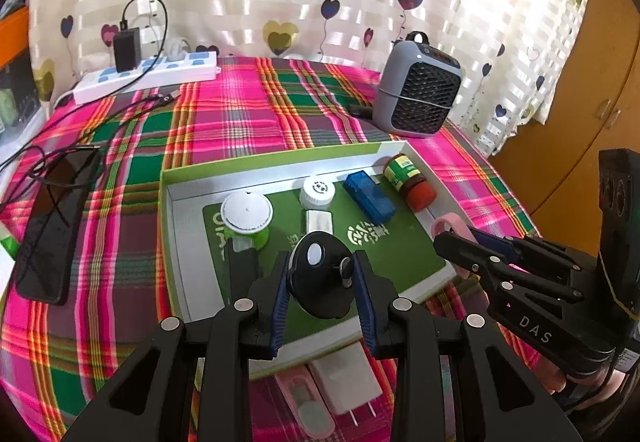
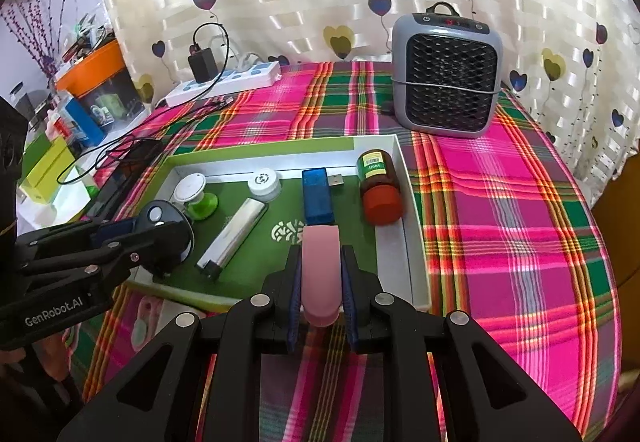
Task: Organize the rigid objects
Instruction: 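Carry the pink clip and black puck over the green box with both tools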
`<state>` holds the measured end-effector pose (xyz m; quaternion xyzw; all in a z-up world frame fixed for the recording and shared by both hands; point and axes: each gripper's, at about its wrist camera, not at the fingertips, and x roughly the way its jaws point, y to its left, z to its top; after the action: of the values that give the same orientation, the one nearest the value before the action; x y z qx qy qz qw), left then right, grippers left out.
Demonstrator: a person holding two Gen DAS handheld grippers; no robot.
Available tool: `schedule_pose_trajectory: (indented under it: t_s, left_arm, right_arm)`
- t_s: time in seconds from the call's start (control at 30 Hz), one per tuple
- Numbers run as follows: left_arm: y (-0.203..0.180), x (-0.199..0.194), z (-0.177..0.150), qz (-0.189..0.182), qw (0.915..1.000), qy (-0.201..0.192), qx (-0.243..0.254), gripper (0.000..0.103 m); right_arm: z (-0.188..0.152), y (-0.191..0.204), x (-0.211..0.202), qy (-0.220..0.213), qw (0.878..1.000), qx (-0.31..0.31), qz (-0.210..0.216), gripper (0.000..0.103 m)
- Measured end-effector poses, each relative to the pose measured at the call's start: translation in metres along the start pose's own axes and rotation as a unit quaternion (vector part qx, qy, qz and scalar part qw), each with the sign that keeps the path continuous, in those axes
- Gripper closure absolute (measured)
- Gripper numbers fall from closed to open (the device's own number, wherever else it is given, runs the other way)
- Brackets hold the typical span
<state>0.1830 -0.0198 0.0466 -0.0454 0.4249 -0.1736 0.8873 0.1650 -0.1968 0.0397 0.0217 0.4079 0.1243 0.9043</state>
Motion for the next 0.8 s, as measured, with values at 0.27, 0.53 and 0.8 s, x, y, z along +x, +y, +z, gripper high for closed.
schedule_pose_trajectory:
  t_s: [0.27, 0.53, 0.8]
  left_arm:
    - [0.005, 0.015, 0.009, 0.005, 1.0, 0.006, -0.003, 0.074]
    - [0.006, 0.031, 0.014, 0.01, 0.9998, 0.016, 0.004, 0.074]
    - [0.013, 0.043, 0.018, 0.016, 0.9996, 0.022, -0.001, 0.074]
  right_arm:
    - [0.009, -0.003, 0.011, 0.007, 1.0, 0.0, -0.001, 0.084]
    - [0.012, -0.005, 0.024, 0.02, 1.0, -0.004, -0.008, 0.084]
    - [0.012, -0.006, 0.032, 0.027, 0.999, -0.01, -0.016, 0.084]
